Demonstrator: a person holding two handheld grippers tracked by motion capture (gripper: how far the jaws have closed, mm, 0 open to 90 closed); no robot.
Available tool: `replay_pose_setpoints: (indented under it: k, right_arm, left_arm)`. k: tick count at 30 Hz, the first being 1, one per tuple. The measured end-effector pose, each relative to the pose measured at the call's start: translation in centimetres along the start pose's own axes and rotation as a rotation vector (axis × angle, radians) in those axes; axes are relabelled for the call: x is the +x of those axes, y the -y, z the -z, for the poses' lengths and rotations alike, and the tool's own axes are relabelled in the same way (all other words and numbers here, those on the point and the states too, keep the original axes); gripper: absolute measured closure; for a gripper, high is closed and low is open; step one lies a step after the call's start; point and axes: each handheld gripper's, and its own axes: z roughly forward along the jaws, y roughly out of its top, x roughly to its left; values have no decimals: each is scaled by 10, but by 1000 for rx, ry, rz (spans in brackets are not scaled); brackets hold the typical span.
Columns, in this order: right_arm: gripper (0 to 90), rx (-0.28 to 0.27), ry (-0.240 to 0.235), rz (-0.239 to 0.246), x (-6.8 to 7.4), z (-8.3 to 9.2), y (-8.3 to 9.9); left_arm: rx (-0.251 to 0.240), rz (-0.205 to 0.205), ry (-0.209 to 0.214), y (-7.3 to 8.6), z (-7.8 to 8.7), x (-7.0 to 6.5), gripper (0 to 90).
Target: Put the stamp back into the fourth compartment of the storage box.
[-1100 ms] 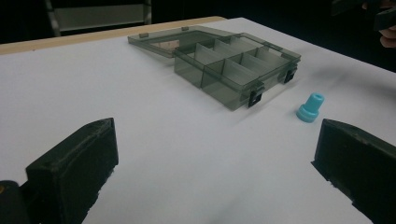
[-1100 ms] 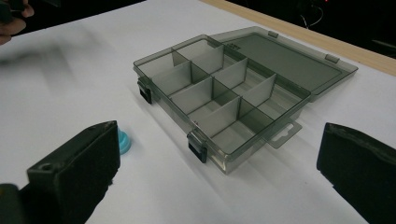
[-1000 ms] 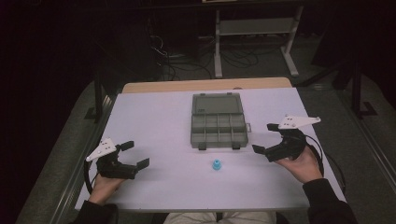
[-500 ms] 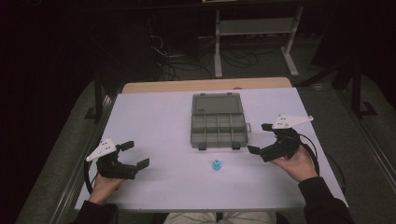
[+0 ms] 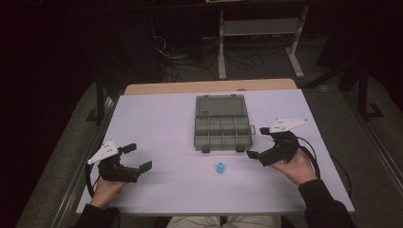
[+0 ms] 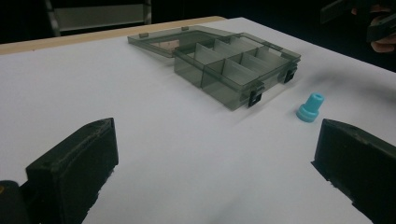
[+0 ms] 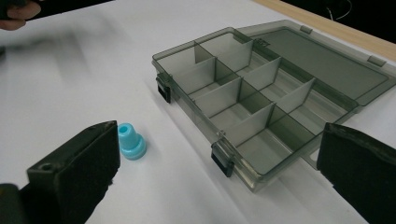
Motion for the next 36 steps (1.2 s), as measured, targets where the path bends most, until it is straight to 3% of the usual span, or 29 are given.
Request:
replay_pose_setpoints:
  k: [17, 36]
  right_arm:
    - [0, 35, -36, 21, 8, -20, -2]
    - [0, 64, -113, 43, 21, -38, -3]
  left_arm:
    - [0, -1, 3, 0, 0, 0, 0]
    - [0, -1, 4, 0, 0, 0, 0]
